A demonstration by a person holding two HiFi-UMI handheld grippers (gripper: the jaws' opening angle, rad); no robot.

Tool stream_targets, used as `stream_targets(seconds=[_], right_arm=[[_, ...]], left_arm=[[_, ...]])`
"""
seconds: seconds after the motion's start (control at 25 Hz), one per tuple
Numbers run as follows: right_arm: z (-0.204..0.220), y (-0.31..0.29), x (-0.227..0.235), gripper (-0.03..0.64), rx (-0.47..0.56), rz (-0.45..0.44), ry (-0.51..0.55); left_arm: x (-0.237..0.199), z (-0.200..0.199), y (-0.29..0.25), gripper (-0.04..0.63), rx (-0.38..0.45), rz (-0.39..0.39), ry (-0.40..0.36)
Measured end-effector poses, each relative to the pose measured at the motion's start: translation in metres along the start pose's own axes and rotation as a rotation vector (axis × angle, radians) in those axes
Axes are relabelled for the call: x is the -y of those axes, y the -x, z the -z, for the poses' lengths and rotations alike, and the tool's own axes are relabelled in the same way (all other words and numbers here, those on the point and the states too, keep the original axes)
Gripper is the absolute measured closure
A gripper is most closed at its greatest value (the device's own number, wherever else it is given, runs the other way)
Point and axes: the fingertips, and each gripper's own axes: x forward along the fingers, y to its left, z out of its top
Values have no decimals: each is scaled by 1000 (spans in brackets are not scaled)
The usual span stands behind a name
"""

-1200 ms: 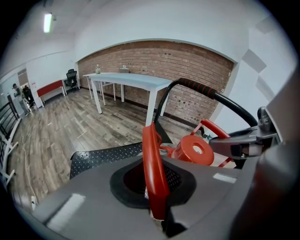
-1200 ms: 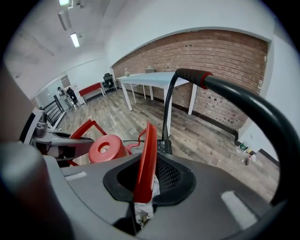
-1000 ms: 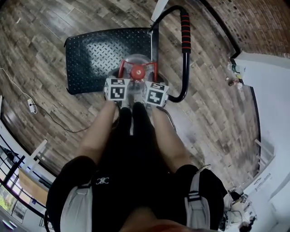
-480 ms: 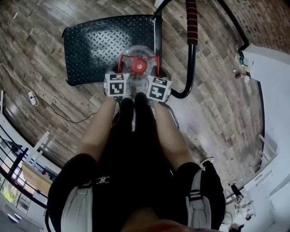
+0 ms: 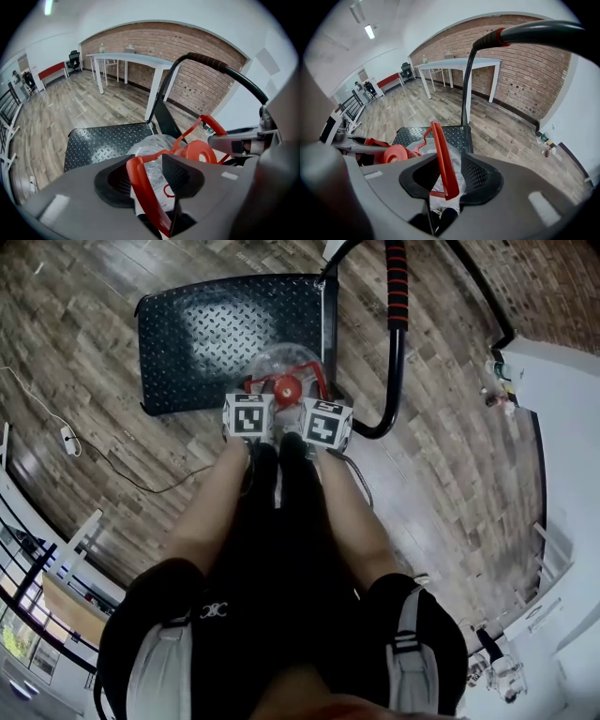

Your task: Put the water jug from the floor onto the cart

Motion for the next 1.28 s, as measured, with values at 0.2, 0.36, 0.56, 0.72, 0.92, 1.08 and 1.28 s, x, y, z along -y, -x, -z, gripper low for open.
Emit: stream_targets(seconds=[0.2, 0.36, 0.56, 0.72, 0.92, 1.08, 1.28], right_arm=[[3, 11, -2, 465, 24, -1, 17], [-7, 22, -4, 465, 50, -8, 10], [-34, 50, -15, 518, 128, -22, -2], [-56, 77, -26, 601, 209, -77, -20], [-94, 118, -42, 601, 342, -147, -13], [-138, 150, -53, 603, 449, -206, 15], [-184, 184, -61, 603, 545, -215, 9]], left_arm=[[-1, 5, 15, 420, 13, -21, -3], [-3, -1, 30, 419, 40, -31, -9], [-5, -22, 60, 465, 117, -54, -10], [0, -50, 94, 594, 198, -68, 11], [10, -84, 134, 595, 261, -48, 5], [13, -121, 167, 595, 349, -44, -3], [10, -161, 200, 595, 436, -51, -22]])
